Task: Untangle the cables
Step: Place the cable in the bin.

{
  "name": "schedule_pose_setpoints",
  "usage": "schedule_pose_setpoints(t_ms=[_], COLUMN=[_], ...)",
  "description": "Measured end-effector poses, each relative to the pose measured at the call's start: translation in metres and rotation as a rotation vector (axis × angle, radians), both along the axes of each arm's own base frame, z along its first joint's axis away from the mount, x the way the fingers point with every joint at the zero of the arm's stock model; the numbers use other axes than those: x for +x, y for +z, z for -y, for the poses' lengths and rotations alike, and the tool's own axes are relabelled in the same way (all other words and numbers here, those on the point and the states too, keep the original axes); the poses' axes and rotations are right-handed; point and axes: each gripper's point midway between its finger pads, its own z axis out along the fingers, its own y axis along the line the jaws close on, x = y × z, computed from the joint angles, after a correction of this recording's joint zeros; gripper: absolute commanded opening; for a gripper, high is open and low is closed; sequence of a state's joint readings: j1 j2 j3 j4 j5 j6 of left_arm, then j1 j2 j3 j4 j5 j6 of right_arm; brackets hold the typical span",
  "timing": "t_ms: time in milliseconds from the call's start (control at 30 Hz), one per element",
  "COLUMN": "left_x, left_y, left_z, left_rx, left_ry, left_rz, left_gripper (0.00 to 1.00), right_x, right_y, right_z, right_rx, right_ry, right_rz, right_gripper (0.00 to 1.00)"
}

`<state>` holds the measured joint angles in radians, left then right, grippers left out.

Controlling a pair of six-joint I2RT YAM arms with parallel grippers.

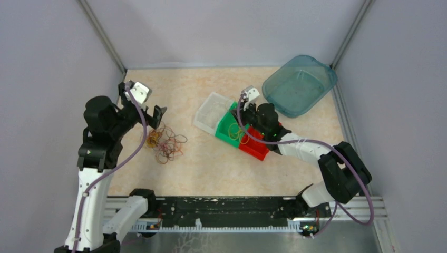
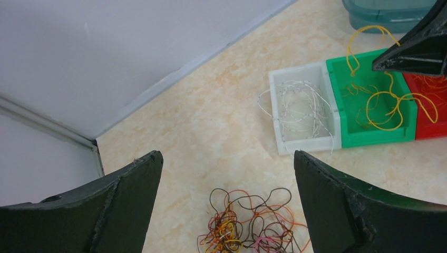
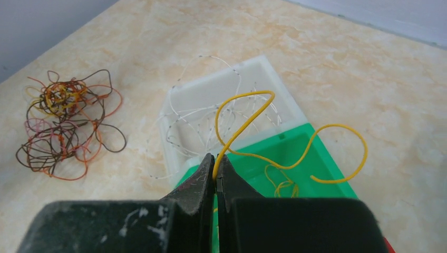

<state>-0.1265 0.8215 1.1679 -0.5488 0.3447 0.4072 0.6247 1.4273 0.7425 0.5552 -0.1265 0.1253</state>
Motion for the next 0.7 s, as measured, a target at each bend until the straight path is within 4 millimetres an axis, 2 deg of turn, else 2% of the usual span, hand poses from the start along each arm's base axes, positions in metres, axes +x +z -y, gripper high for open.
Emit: schedule_pose_setpoints(t_ms=[133,267,467,633,700], left_x=[0.001,0.002,0.005,0.005,0.005], left_y=[0.010,0.012,0.009,0.010,0.010], left_z=[-0.003,-0.002,-0.001,0.000,0.000], left_rx=[-0.017,-0.030,-0.037,-0.038,-0.036], left_ry=[0.024,0.027,0.025,0.019,0.018], left_rz=[0.036,0.037,0.026,0.027,0.028], left_gripper=[1.00,1.00,0.95,0.94,0.93], right_x=[-0.001,-0.003,0.002,0.022,0.027], right_y=[-0.020,-0.039,-0.039,-0.023,-0.022], right_z=[0.011,0.022,0.023,0.011,0.009], right_rx=[-0.032,-0.072,-0.097,-0.114,-0.123], right_ry=[-0.043,-0.078,-0.088,-0.089,-0.094], right_rz=[-0.021,-0.059,-0.063,-0.048,-0.045], right_gripper=[0.00,0.00,0.00,0.00,0.00])
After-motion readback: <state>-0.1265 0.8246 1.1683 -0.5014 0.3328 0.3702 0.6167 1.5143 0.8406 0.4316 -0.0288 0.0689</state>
